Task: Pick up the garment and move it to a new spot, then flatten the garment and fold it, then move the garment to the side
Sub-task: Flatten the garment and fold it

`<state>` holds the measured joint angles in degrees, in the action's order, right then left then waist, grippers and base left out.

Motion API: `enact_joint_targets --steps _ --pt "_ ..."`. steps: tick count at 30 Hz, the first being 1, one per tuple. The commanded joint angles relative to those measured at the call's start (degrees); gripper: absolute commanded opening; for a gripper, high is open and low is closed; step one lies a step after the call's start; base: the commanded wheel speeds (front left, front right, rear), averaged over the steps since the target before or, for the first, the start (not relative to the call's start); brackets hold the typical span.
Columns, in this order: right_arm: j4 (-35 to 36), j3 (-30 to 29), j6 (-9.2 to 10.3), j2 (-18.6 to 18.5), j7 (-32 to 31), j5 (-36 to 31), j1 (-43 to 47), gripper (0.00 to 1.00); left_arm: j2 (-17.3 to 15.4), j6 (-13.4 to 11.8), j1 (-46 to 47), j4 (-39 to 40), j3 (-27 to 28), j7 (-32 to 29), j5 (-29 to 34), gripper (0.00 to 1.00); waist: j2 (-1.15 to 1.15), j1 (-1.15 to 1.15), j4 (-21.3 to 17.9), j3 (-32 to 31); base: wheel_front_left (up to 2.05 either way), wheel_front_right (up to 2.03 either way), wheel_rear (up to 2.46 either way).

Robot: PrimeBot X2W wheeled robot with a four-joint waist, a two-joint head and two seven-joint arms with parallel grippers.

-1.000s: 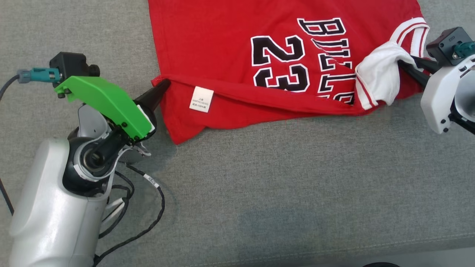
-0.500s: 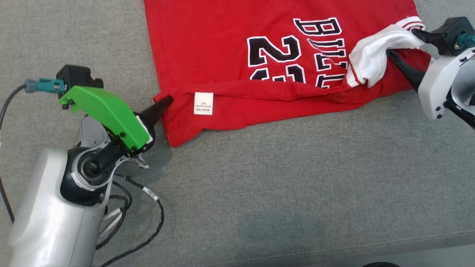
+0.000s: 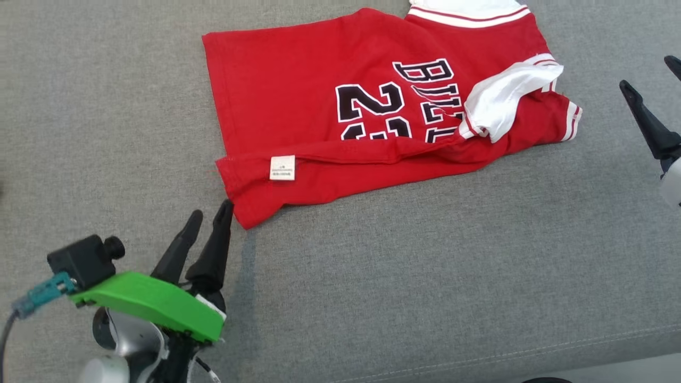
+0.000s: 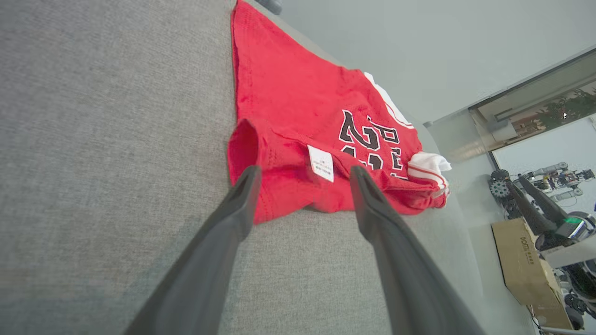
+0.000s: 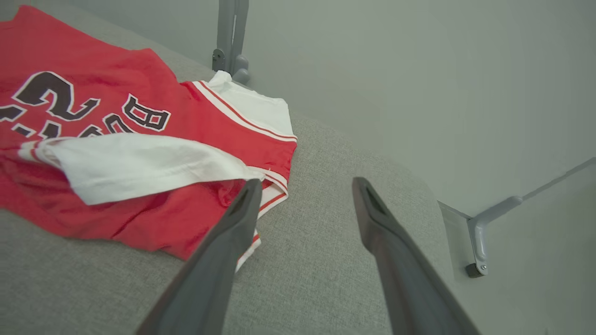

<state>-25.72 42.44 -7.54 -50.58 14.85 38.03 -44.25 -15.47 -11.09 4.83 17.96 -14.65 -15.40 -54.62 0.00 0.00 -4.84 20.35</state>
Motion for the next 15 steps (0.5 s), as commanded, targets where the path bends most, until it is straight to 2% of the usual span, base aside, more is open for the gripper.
enact_joint_targets --steps 1,5,8,11,15 --pt "3.19 -7.46 0.10 1.93 0.36 -3.57 4.68 1.00 2.03 0.88 -2.73 -0.45 -0.43 3.97 1.42 1.00 0.00 0.00 0.35 -2.87 0.00 0.00 0.00" --pt "10.78 -27.54 0.10 9.55 0.32 -13.75 19.64 1.00 3.62 2.80 -5.40 -4.07 -0.69 14.23 7.47 1.00 0.00 0.00 0.77 -5.35 0.00 0.00 0.00" --pt "17.31 -39.68 0.10 18.06 0.32 -20.24 29.29 1.00 4.88 3.46 -7.00 -8.11 -1.93 19.90 10.91 1.00 0.00 0.00 0.91 -7.22 0.00 0.00 0.00" --pt "21.64 -46.32 0.10 25.04 0.33 -23.99 36.88 1.00 4.94 4.57 -7.11 -12.09 -3.11 23.83 13.84 1.00 0.00 0.00 1.11 -9.00 0.00 0.00 0.00" --pt "23.77 -49.95 0.10 30.94 0.34 -26.34 41.71 1.00 4.78 6.07 -5.97 -17.71 -4.81 27.10 16.86 1.00 0.00 0.00 1.26 -10.88 0.00 0.00 0.00"
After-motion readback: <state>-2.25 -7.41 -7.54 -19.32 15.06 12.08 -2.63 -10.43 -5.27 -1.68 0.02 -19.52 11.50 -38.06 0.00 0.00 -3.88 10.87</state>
